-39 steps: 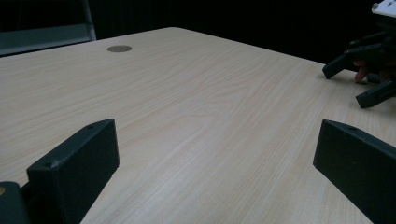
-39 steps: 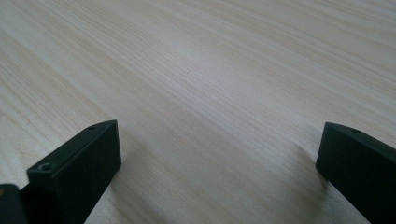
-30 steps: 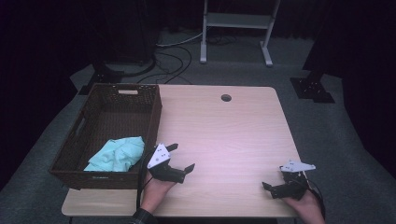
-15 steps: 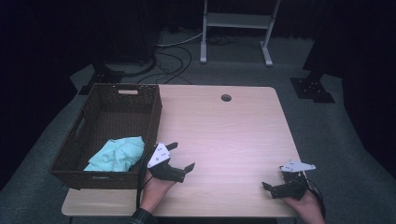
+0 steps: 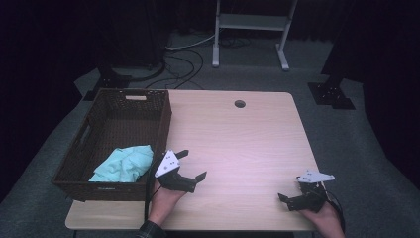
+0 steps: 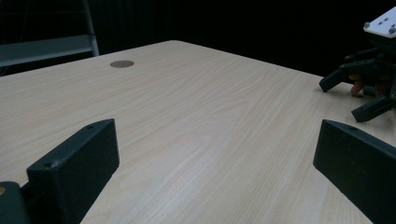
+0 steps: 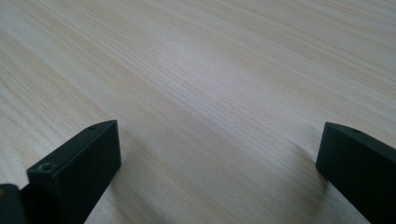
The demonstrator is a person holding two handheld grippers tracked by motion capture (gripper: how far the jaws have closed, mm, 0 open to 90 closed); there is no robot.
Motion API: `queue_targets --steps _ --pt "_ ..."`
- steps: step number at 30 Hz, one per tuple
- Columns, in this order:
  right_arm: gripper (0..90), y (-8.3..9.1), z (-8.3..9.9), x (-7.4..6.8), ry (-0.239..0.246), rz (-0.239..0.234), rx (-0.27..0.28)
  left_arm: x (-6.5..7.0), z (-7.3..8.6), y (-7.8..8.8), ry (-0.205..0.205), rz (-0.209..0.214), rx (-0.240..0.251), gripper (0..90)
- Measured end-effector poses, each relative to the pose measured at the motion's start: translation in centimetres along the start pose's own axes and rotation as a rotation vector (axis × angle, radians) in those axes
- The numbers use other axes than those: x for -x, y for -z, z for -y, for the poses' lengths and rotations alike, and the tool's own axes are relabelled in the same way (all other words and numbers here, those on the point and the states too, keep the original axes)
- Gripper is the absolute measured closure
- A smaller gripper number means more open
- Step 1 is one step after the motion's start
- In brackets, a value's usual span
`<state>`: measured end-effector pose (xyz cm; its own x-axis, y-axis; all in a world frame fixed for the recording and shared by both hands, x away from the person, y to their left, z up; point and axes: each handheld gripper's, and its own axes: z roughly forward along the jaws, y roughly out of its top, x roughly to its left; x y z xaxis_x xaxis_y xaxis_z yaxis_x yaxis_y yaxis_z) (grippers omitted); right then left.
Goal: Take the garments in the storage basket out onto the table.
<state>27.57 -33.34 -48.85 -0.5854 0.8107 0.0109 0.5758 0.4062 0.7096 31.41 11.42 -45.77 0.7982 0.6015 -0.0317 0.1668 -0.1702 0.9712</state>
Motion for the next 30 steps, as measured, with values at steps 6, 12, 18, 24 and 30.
queue_targets --steps 6,12,18,24,30 --pt "0.0 0.0 0.0 0.0 0.000 0.000 0.000 -0.1 -0.3 0.0 -0.004 -0.005 0.005 0.0" --pt "0.0 0.0 0.0 0.0 0.000 0.001 0.000 -0.3 -0.6 0.1 -0.004 -0.006 0.009 0.0" --pt "0.0 0.0 0.0 0.0 0.000 0.000 0.000 -0.3 -0.9 0.2 -0.006 -0.007 0.014 0.0" --pt "0.0 0.0 0.0 0.0 0.000 0.000 0.000 -0.4 -1.1 0.2 -0.005 -0.012 0.019 0.0" --pt "0.0 0.0 0.0 0.0 -0.001 0.000 0.000 -0.5 -1.3 0.3 0.002 -0.010 0.028 0.0"
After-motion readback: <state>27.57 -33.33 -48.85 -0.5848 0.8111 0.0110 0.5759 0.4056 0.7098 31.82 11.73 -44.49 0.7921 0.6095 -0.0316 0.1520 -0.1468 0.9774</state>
